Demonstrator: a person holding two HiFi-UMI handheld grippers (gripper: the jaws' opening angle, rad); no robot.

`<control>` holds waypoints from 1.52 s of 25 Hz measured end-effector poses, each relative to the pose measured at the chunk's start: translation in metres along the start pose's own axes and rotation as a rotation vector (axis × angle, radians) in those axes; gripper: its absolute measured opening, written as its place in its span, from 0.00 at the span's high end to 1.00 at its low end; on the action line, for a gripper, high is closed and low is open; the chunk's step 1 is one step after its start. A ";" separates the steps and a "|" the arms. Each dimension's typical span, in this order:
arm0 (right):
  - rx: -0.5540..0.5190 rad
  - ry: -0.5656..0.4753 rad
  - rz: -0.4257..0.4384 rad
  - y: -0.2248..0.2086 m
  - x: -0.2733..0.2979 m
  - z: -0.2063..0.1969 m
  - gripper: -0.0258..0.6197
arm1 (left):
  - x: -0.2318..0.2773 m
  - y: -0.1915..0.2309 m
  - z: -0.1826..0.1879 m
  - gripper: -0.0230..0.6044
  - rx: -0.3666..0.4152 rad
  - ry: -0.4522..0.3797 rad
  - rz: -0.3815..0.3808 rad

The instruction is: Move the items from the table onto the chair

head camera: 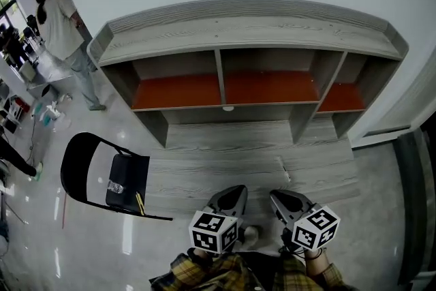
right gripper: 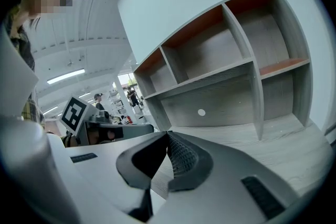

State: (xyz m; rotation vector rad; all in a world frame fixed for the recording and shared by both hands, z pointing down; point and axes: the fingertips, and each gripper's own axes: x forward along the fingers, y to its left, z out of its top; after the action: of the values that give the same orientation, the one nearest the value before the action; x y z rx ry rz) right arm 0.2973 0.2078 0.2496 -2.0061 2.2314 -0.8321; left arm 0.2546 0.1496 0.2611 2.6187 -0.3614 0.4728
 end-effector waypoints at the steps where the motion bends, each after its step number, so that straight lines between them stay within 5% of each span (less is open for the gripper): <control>1: 0.002 0.000 -0.001 0.000 0.000 -0.001 0.93 | 0.000 0.001 -0.002 0.96 0.000 0.004 -0.001; 21: 0.010 0.033 -0.001 -0.010 0.005 -0.012 0.93 | -0.009 0.010 -0.006 0.96 -0.052 -0.002 0.017; 38: 0.029 0.202 -0.139 -0.130 0.025 -0.064 0.88 | -0.033 0.042 -0.050 0.96 -0.128 0.063 0.181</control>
State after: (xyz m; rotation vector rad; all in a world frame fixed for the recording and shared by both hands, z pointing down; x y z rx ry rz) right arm 0.3886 0.2045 0.3648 -2.1739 2.1801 -1.1218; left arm 0.1981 0.1429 0.3067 2.4531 -0.5908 0.5711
